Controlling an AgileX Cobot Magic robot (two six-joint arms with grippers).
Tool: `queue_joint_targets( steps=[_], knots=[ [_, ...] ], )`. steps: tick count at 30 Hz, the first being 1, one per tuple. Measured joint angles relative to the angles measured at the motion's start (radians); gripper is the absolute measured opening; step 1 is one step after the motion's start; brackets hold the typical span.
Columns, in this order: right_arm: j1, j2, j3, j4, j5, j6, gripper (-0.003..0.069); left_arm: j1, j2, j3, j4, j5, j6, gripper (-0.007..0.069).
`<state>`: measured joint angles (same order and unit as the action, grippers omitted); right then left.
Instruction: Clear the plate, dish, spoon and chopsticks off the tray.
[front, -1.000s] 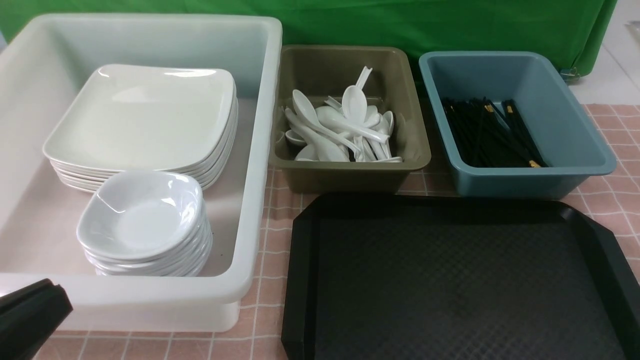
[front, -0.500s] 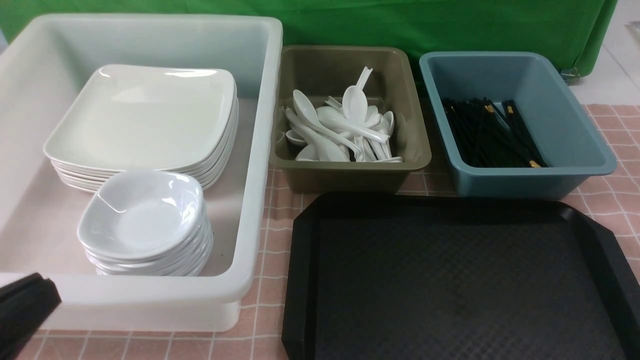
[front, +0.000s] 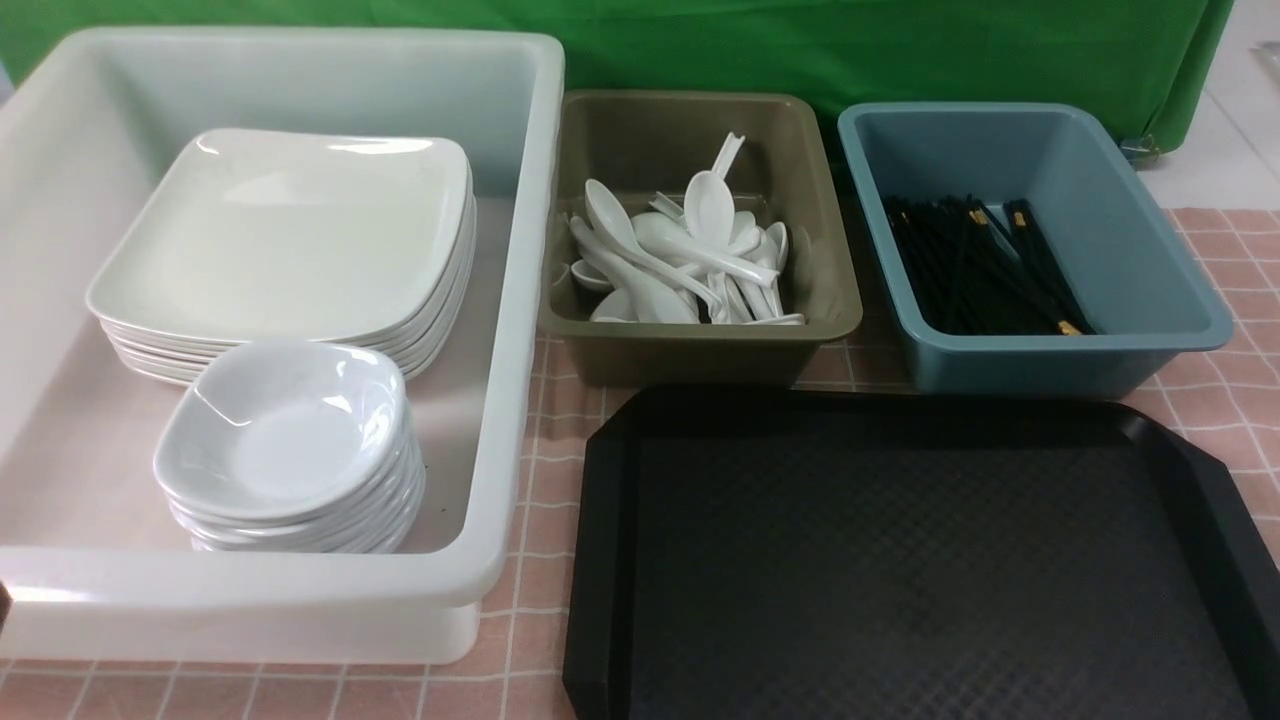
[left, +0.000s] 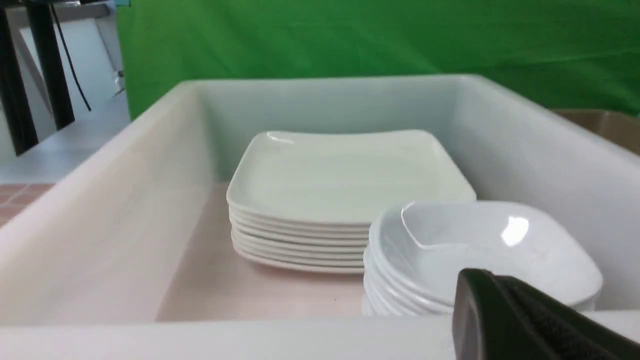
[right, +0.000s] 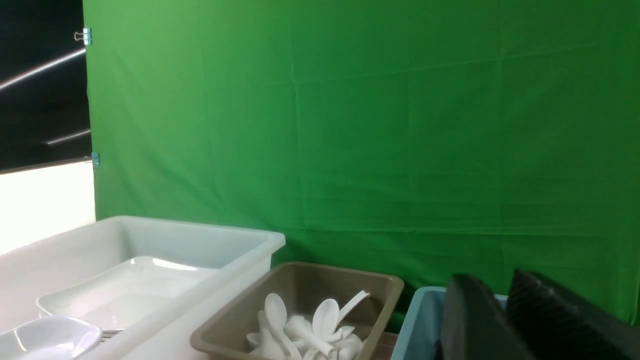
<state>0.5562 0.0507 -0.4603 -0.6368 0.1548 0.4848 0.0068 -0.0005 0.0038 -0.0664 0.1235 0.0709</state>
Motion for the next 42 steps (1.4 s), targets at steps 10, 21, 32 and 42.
queue_joint_targets(
  steps=[10, 21, 32, 42],
  knots=[
    [0.0, 0.0, 0.0, 0.0, 0.0, 0.0, 0.0199, 0.001, 0.0, 0.002, 0.007, 0.102, 0.0, 0.0],
    [0.0, 0.0, 0.0, 0.0, 0.0, 0.0, 0.02, 0.001, 0.0, 0.002, 0.008, 0.105, 0.0, 0.0004],
    [0.0, 0.0, 0.0, 0.216, -0.001, -0.236, 0.0218, 0.001, 0.0, 0.002, 0.008, 0.106, 0.0, 0.0005],
    [0.0, 0.0, 0.0, 0.592, -0.012, -0.582, 0.0232, 0.001, 0.0, 0.002, 0.008, 0.106, 0.0, 0.0005]
  ],
)
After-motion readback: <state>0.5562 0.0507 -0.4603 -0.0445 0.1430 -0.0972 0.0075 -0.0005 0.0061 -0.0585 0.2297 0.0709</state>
